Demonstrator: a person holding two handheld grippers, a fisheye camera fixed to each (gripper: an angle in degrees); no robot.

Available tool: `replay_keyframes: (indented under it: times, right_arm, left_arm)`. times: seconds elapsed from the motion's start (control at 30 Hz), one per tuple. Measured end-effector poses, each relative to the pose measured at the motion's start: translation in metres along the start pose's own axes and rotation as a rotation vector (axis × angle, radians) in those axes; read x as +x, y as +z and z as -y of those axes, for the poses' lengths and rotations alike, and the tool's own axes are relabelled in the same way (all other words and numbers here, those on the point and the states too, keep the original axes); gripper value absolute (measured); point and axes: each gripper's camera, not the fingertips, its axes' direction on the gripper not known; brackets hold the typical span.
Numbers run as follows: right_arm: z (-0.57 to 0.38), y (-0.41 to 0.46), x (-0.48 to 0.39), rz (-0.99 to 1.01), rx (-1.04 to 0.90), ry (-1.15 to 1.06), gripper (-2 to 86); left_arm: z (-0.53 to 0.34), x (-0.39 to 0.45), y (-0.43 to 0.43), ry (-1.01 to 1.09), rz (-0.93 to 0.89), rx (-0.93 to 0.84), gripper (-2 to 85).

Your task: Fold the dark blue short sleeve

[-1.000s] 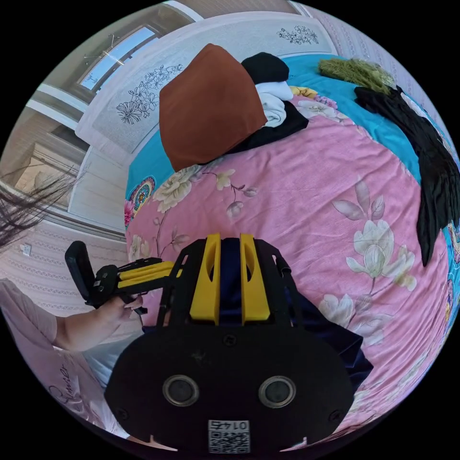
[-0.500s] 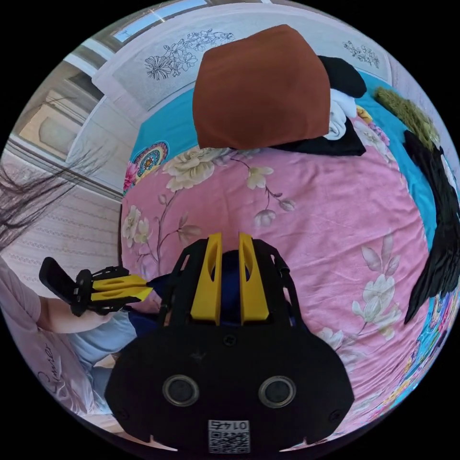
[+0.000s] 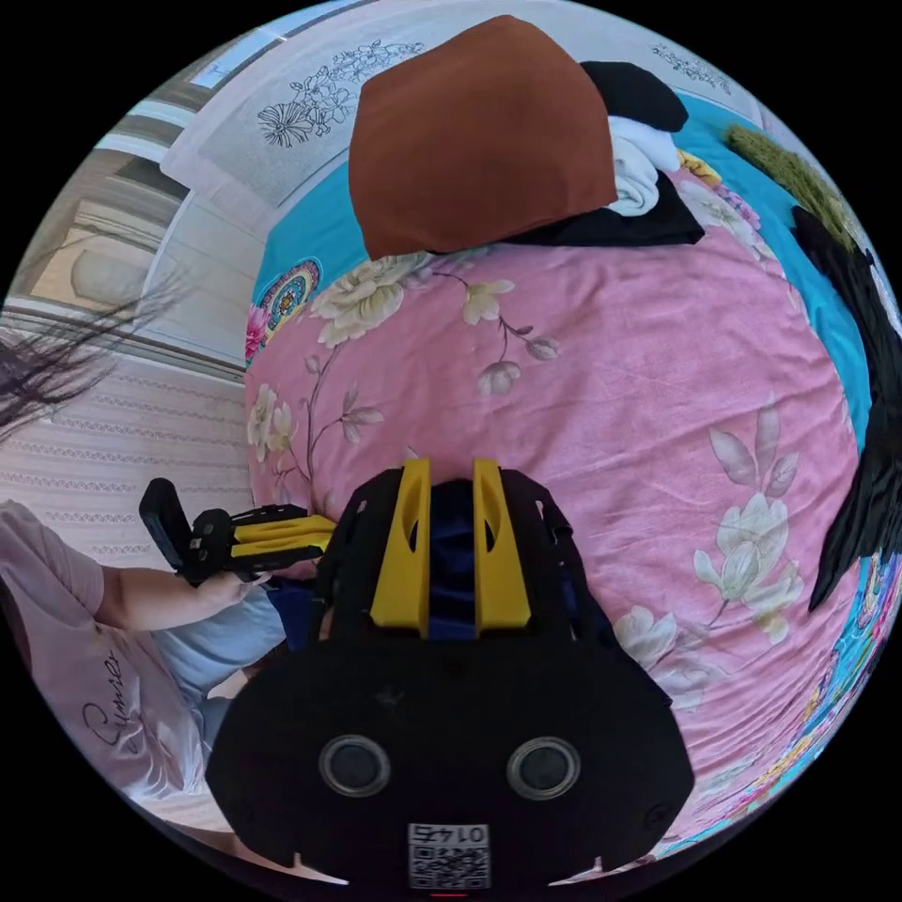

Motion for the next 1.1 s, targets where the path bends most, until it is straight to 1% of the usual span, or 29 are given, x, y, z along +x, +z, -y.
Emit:
replay_keyframes:
  times: [0.03,0.07,0.1,0.17,0.23,0.27,0.33,0.37,0.4,0.43,0.47,0.5,0.6,0.67,0.73,0.8,0.83,0.87,0.93,1.0,1.1]
  right_arm:
    - [0.006,0.015,0.001,-0.011,-0.102,-0.008,4.8]
    - [0.008,0.021,0.001,-0.008,-0.143,-0.004,4.0]
    - [0.01,0.022,0.0,0.012,-0.134,-0.007,2.4]
    - [0.01,0.008,-0.007,0.04,-0.049,-0.027,1.4]
    - [0.012,-0.01,-0.025,0.031,0.084,-0.083,0.8]
    - [0.013,-0.012,-0.029,0.026,0.109,-0.097,0.8]
    - [0.02,-0.01,-0.039,0.013,0.156,-0.128,0.8]
    - [0.022,-0.005,-0.039,0.003,0.149,-0.129,0.8]
    - [0.025,0.008,-0.038,-0.025,0.113,-0.12,1.0]
    - [0.028,0.025,-0.036,-0.039,0.033,-0.106,1.4]
    - [0.028,0.032,-0.035,-0.041,-0.007,-0.104,1.6]
    - [0.026,0.035,-0.035,-0.055,-0.018,-0.094,2.3]
    - [0.011,0.009,-0.045,-0.124,0.066,-0.102,4.8]
    - [-0.004,-0.009,-0.051,-0.171,0.138,-0.095,4.8]
    - [-0.022,-0.02,-0.055,-0.173,0.184,-0.073,4.2]
    - [-0.034,-0.015,-0.058,-0.113,0.187,-0.064,4.0]
    - [-0.041,-0.005,-0.06,-0.088,0.177,-0.049,4.8]
    - [-0.045,0.001,-0.061,-0.095,0.171,-0.034,5.6]
    - [-0.058,0.028,-0.062,-0.147,0.166,0.016,7.6]
    - [-0.067,0.049,-0.055,-0.123,0.142,0.063,7.6]
    - [-0.09,0.055,-0.042,-0.1,0.236,0.134,3.4]
  left_arm:
    - [0.001,-0.001,-0.003,-0.004,-0.005,-0.001,-0.9]
    - [0.003,-0.002,-0.008,-0.009,-0.009,0.003,-0.9]
    - [0.004,-0.002,-0.011,-0.011,-0.01,0.011,-0.9]
    - [0.007,-0.001,-0.035,-0.023,-0.005,0.111,-0.9]
    - [0.01,0.004,-0.054,-0.01,0.004,0.195,-1.0]
    - [0.012,0.006,-0.061,-0.01,0.021,0.211,-1.0]
    - [0.011,0.006,-0.061,-0.024,0.056,0.202,-1.0]
    - [0.01,0.004,-0.054,-0.039,0.086,0.162,-1.0]
    - [0.009,0.002,-0.049,-0.054,0.108,0.128,-1.0]
    - [0.008,-0.003,-0.037,-0.093,0.158,0.041,-1.0]
    - [0.006,-0.008,-0.032,-0.119,0.169,0.002,-1.0]
    - [0.005,-0.01,-0.033,-0.127,0.158,0.014,-1.0]
    - [0.002,-0.018,-0.043,-0.19,0.096,0.024,-0.8]
    - [-0.001,-0.023,-0.058,-0.239,0.055,0.056,-0.5]
    - [-0.003,-0.021,-0.07,-0.233,0.046,0.104,0.3]
    - [-0.004,-0.018,-0.074,-0.21,0.044,0.135,3.6]
    - [-0.004,-0.019,-0.071,-0.239,0.008,0.143,5.6]
    - [-0.003,-0.021,-0.066,-0.266,-0.069,0.135,6.8]
    - [0.002,-0.018,-0.052,-0.258,-0.114,0.086,6.8]
    - [0.001,-0.014,-0.041,-0.236,-0.042,0.062,5.5]
    - [-0.003,-0.005,-0.04,-0.192,-0.029,0.062,3.0]
